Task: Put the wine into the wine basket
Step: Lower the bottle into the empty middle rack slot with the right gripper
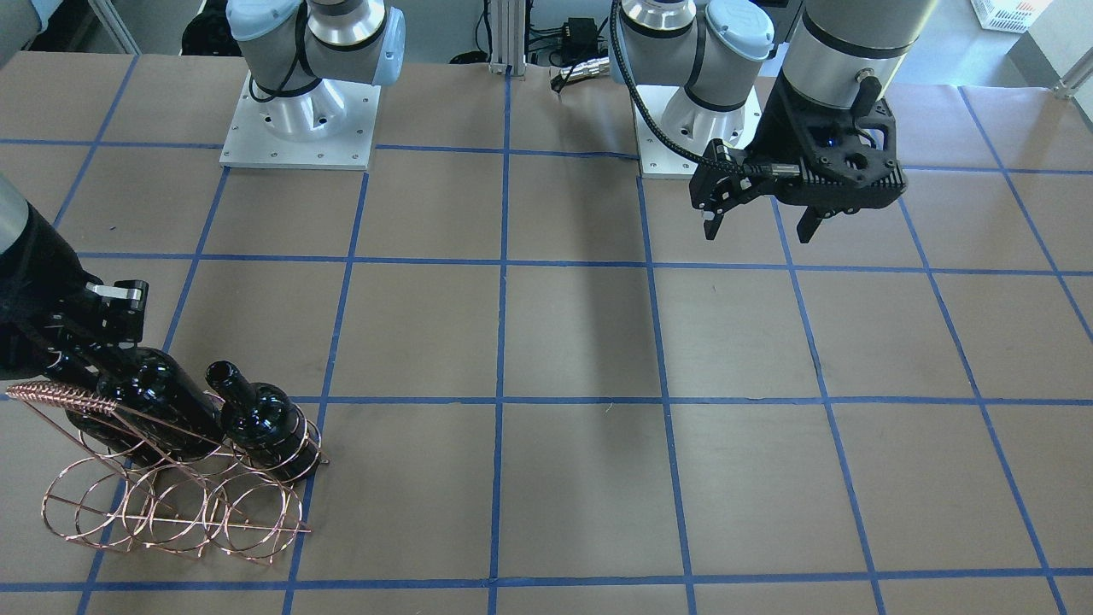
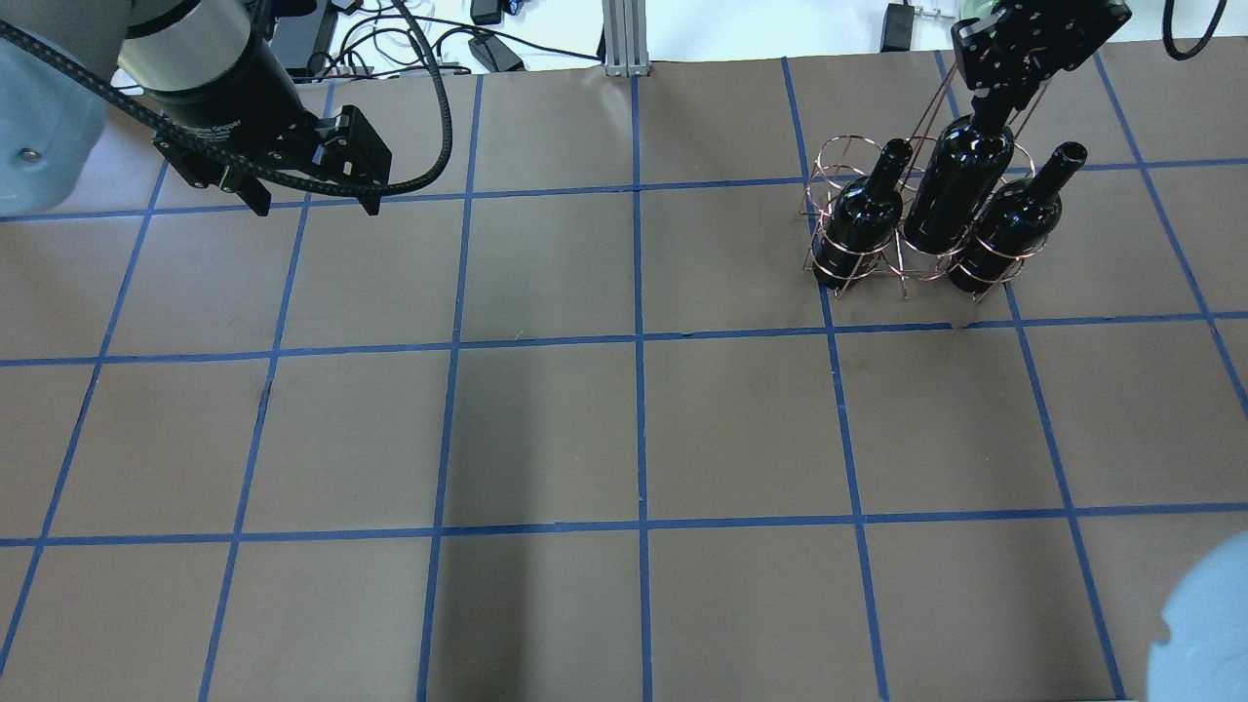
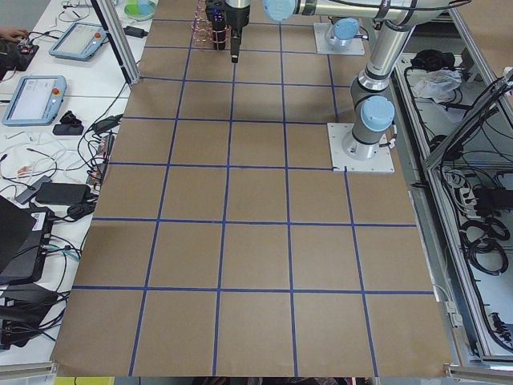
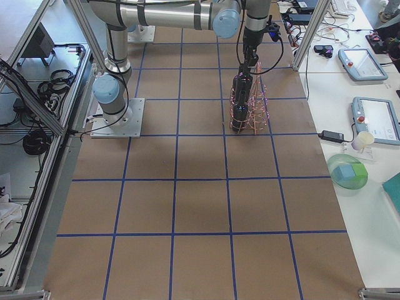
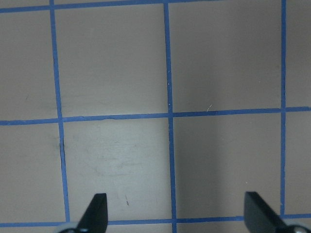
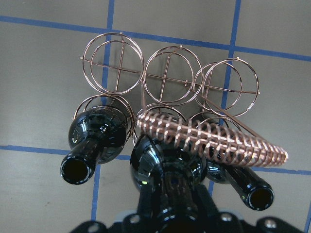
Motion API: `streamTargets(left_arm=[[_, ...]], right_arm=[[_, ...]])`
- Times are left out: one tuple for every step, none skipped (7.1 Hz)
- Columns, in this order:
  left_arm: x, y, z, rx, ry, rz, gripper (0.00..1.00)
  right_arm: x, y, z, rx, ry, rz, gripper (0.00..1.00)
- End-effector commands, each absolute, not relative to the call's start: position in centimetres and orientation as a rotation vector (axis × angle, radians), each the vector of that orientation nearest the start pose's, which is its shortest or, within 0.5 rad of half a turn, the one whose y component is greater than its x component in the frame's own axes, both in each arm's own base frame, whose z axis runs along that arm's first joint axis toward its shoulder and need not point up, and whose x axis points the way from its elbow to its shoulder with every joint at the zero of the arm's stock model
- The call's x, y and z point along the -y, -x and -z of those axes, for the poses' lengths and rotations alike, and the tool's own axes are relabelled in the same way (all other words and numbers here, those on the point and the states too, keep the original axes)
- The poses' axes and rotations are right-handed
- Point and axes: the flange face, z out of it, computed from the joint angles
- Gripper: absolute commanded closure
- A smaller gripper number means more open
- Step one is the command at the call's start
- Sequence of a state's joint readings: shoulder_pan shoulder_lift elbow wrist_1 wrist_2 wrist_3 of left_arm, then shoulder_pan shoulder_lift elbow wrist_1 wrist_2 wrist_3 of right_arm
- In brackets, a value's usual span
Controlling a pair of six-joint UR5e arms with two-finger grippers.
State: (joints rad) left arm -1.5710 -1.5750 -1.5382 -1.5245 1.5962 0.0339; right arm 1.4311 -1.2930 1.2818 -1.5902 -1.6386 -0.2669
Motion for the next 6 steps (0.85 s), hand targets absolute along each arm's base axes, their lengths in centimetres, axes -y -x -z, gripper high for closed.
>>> streamTargets(left_arm=[[49.7, 13.3, -50.2, -3.114, -0.061, 0.097, 0.00], [49.8, 13.3, -50.0, -3.117, -0.061, 0.095, 0.00], [49.7, 13.4, -50.1, -3.123, -0.062, 0.100, 0.00], [49.7, 13.4, -50.1, -3.122, -0.061, 0.100, 0.00], [49.7, 13.4, -50.1, -3.120, -0.064, 0.098, 0.00], [49.7, 13.4, -50.1, -3.119, -0.061, 0.098, 0.00]], right_arm=[[62.7, -4.0, -46.9, -3.204, 0.249, 0.025, 0.98], [63.0, -3.9, -45.7, -3.203, 0.262, 0.024, 0.98], [63.0, -3.9, -44.0, -3.196, 0.294, -0.002, 0.98], [63.0, -4.0, -42.2, -3.190, 0.294, -0.006, 0.98], [62.4, -4.1, -40.3, -3.185, 0.292, -0.051, 0.98], [62.6, -4.0, -39.9, -3.190, 0.297, -0.026, 0.96]])
